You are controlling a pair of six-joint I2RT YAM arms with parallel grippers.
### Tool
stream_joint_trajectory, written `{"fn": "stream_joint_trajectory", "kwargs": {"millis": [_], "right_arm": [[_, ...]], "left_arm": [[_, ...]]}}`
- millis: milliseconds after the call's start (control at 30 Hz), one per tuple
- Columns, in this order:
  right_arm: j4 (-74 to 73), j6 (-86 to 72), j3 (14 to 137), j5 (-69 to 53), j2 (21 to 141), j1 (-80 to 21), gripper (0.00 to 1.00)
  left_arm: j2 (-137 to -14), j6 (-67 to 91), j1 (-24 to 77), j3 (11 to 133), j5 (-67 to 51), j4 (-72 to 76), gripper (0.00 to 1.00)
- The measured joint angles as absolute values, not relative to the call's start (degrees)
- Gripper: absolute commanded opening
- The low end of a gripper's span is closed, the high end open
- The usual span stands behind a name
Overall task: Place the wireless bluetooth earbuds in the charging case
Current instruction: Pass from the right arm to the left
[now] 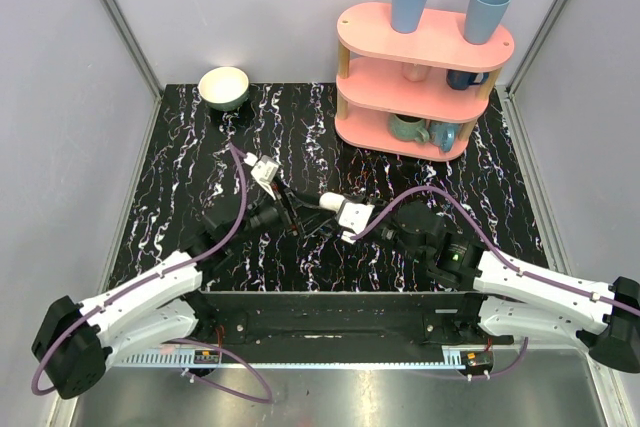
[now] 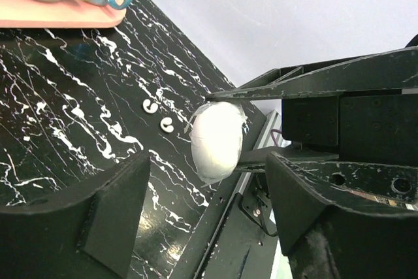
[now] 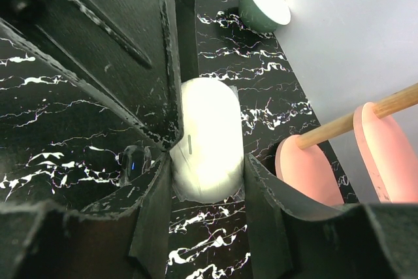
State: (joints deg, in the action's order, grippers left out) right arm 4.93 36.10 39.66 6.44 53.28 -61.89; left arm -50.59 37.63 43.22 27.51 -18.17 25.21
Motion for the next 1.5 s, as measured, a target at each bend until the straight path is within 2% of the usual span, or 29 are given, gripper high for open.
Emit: {"fn": "stream_joint_trajectory", "kwargs": {"millis": [300,333,467,800,933,1000,1100,1133,1200,1233,1333,1367,1400,1500], "right_arm": [[4.93,36.10,39.59,6.33,53.25,-61.89,0.14],[4.93,36.10,39.59,6.28,53.25,-61.89,0.14],[4.93,36.10,39.55,5.85,53.25,-61.89,0.13],[4.91,36.12,39.35,4.89,53.25,-61.91,0.13],[4.91,36.12,39.33,4.89,53.23,-61.93,0.13],[4.89,36.12,39.33,4.89,53.23,-61.93,0.13],[4.86,36.14,39.27,4.93,53.25,-61.93,0.14],[4.91,36.16,39.27,4.95,53.25,-61.93,0.14],[5.02,36.16,39.27,4.97,53.23,-61.93,0.15],[5.02,36.16,39.27,4.97,53.23,-61.93,0.16],[4.99,36.16,39.27,5.06,53.23,-61.93,0.32],[5.02,36.14,39.27,5.10,53.23,-61.93,0.38],[5.02,36.07,39.24,5.13,53.19,-61.93,0.47],[5.02,35.44,39.18,5.34,52.86,-62.00,0.59]], "left_arm": [[-53.08,38.65,43.22,27.51,-19.22,27.68,0.61],[-53.25,38.70,43.22,27.51,-19.29,27.92,0.57],[-54.59,38.92,43.22,27.77,-19.84,28.42,0.52],[-56.75,39.09,43.22,28.69,-22.35,29.04,0.49],[-56.75,39.11,43.22,28.88,-22.57,29.26,0.42],[-56.75,39.11,43.22,28.91,-22.79,29.32,0.35],[-56.75,39.11,43.22,29.04,-23.40,29.56,0.33],[-56.75,39.16,43.22,29.12,-23.53,29.52,0.28],[-56.77,39.16,43.22,29.21,-23.79,29.52,0.25],[-56.80,39.13,43.22,29.21,-23.81,29.50,0.20],[-56.84,39.11,43.22,29.21,-23.86,29.50,0.10],[-56.86,39.11,43.22,29.21,-23.88,29.50,0.01],[-56.86,39.05,43.22,29.21,-23.88,29.52,0.00],[-56.84,38.35,43.22,29.21,-24.12,29.71,0.00]]}}
